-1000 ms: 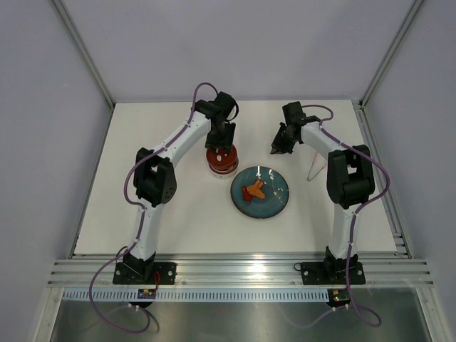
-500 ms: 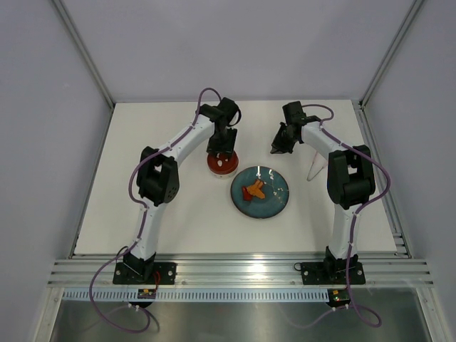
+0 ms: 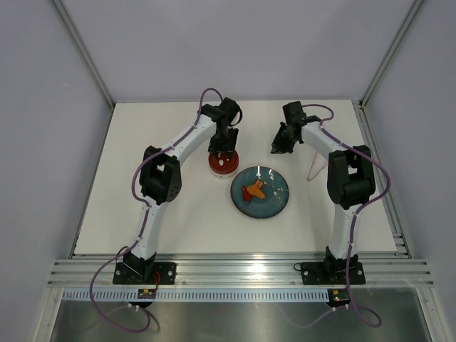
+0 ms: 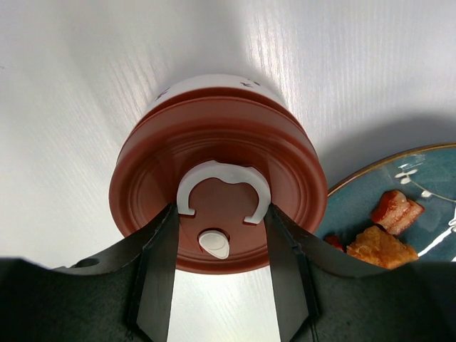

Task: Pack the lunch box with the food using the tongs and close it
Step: Close the box lid on the packing box.

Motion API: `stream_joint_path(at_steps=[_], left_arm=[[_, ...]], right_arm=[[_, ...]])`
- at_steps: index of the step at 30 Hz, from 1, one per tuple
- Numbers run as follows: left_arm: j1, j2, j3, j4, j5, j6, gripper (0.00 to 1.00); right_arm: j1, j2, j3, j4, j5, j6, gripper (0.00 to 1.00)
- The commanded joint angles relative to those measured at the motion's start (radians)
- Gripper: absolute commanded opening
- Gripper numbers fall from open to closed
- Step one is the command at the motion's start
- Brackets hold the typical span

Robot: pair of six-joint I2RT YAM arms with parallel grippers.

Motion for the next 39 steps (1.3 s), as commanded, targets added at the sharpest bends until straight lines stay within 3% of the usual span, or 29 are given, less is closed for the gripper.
stream_joint_path(at_steps=[1,11,16,17,18,21,24,29,32,33,34,39], left_arm=[[-0.003,0.032,0.048,0.006,0.013,0.009,0.0],[-0.003,0.046,0.041,0.009,-0.003,0.012,0.01],[-0.003,0.007,0.038,0.008,-0.016,0.021,0.32],[-0.003,-0.005,0.038,0.009,-0.018,0.026,0.46],[-0.003,-0.026,0.04,0.011,-0.021,0.028,0.51],[-0.003,-0.062,0.049,0.015,-0.026,0.034,0.63],[-0.005,-0.097,0.057,0.015,-0.023,0.034,0.64],[-0.007,-0.148,0.049,0.037,-0.007,0.029,0.59],[-0.005,-0.157,0.037,0.058,-0.004,0.029,0.35],[-0.005,-0.157,0.032,0.064,-0.001,0.028,0.1],[-0.005,-0.152,0.032,0.069,0.0,0.023,0.0],[-0.005,-0.096,0.032,0.084,0.013,0.014,0.0]], right_arm=[[0.005,-0.056,-0.004,0.025,0.009,-0.009,0.0],[0.005,-0.065,-0.028,0.035,0.003,-0.004,0.0],[0.005,-0.09,-0.037,0.038,0.004,-0.009,0.0],[0.005,-0.099,-0.039,0.035,0.006,-0.012,0.0],[0.005,-0.104,-0.042,0.035,0.007,-0.012,0.0],[0.005,-0.119,-0.045,0.032,0.012,-0.015,0.0],[0.005,-0.128,-0.047,0.026,0.019,-0.018,0.0],[0.003,-0.136,-0.053,0.025,0.023,-0.018,0.01],[0.005,-0.139,-0.053,0.022,0.023,-0.016,0.0],[0.005,-0.141,-0.054,0.022,0.023,-0.015,0.01],[0.005,-0.145,-0.054,0.023,0.024,-0.015,0.0],[0.005,-0.153,-0.056,0.014,0.033,-0.016,0.0]])
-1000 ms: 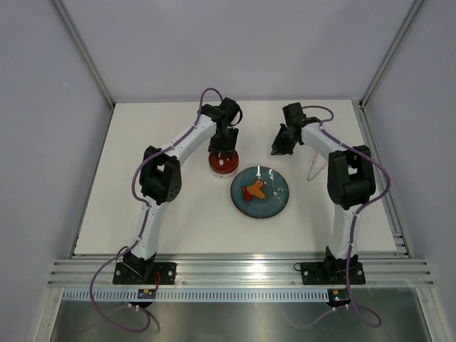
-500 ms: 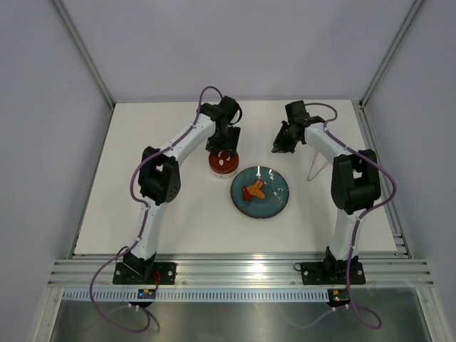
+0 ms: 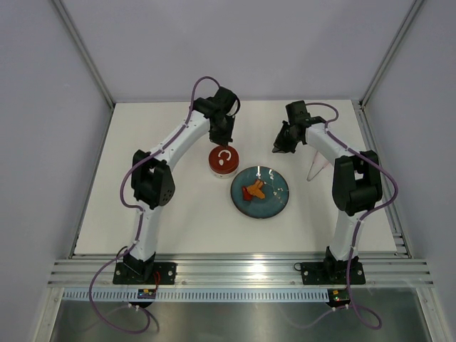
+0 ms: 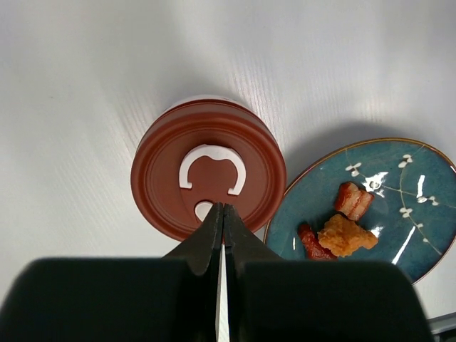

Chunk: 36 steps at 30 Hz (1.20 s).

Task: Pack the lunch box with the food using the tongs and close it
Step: Close the box lid on the packing box.

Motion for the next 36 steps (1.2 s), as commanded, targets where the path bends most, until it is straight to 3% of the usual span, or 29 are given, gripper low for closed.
stream_joint_path(at_steps=[1,12,19,28,36], left_arm=[[-0.005,0.018,0.018,0.052,0.016,-0.007,0.0],[-0.005,0.11,-0.074,0.102,0.047,-0.004,0.0],[-0.005,0.055,-0.106,0.092,0.027,0.014,0.0],[0.022,-0.097,-0.077,0.071,-0.005,0.016,0.0],[0.131,-0.148,-0.229,0.149,0.128,-0.007,0.0]], right_arm=[[0.005,-0.066,0.001,0.008,0.032,-0.012,0.0],[0.006,-0.072,-0.013,0.005,0.024,-0.012,0.0],[0.029,-0.086,0.019,-0.006,0.033,-0.024,0.0],[0.21,0.006,0.244,-0.102,0.079,-0.09,0.0],[0.288,0.098,0.387,-0.139,0.081,-0.096,0.0]])
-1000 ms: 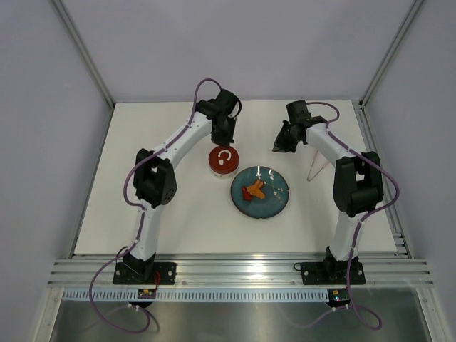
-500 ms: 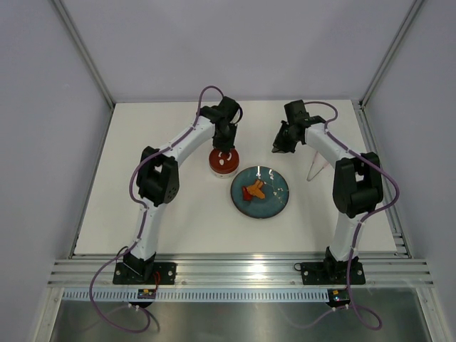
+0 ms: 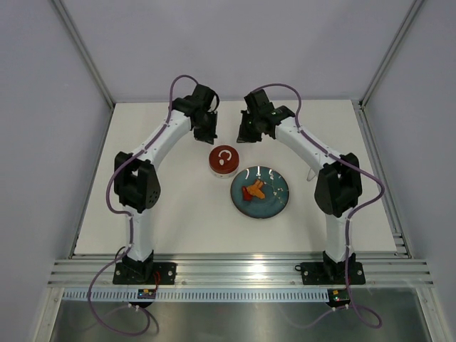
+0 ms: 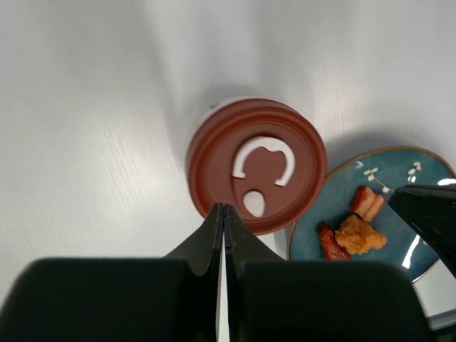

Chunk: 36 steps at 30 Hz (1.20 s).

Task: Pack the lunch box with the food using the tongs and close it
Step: Close the box lid on the packing box.

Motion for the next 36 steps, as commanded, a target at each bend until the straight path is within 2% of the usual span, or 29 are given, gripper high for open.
stream_joint_path(at_steps=[1,6,20,29,36], left_arm=[[0.033,-0.023,-0.064,0.063,0.079,-0.013,0.0],[0.033,-0.007,-0.093,0.103,0.123,-0.031,0.0],[0.035,0.021,-0.088,0.126,0.14,-0.037,0.0],[0.035,0.087,-0.219,0.204,0.151,-0.063,0.0],[0.035,0.032,-0.257,0.213,0.155,-0.059,0.0]], right_arm=[[0.017,0.052,0.058,-0.039,0.023,-0.017,0.0],[0.036,0.098,0.071,-0.033,0.001,-0.001,0.0],[0.039,0.127,0.096,-0.045,0.016,-0.006,0.0],[0.046,0.228,-0.011,-0.007,-0.025,0.009,0.0],[0.048,0.169,-0.013,-0.01,0.003,0.011,0.0]])
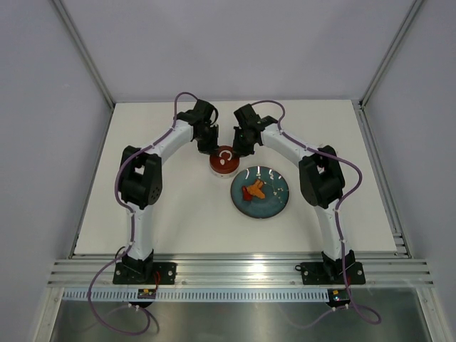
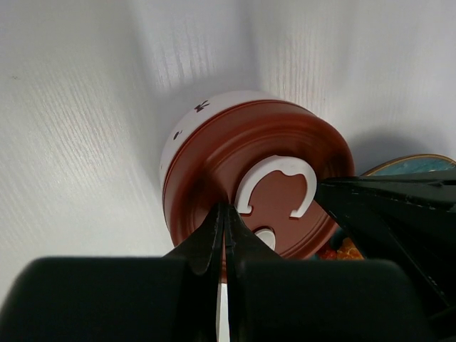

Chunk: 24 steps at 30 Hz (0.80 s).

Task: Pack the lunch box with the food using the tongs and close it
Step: Close the box lid on the packing box.

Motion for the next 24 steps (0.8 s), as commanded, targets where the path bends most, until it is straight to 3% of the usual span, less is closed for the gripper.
stream_joint_path(at_steps=[1,12,24], left_arm=[[-0.007,-0.023,-0.029,-0.007,0.003,0.01,0.0],[-0.006,-0.167,0.011,-0.043,-0.034,0.019,0.0],[-0.007,-0.119,-0.187,0.068,-0.01,-0.018,0.0]], right_arm=[[0.015,-0.046,-0.009,-0.034,0.034,-0.011,0.0],[0.028,-0.132,0.084,-0.07,0.058,-0.016,0.0],[0.048,-0.042,-0.018,-0.016,-0.004,0.015,0.0]])
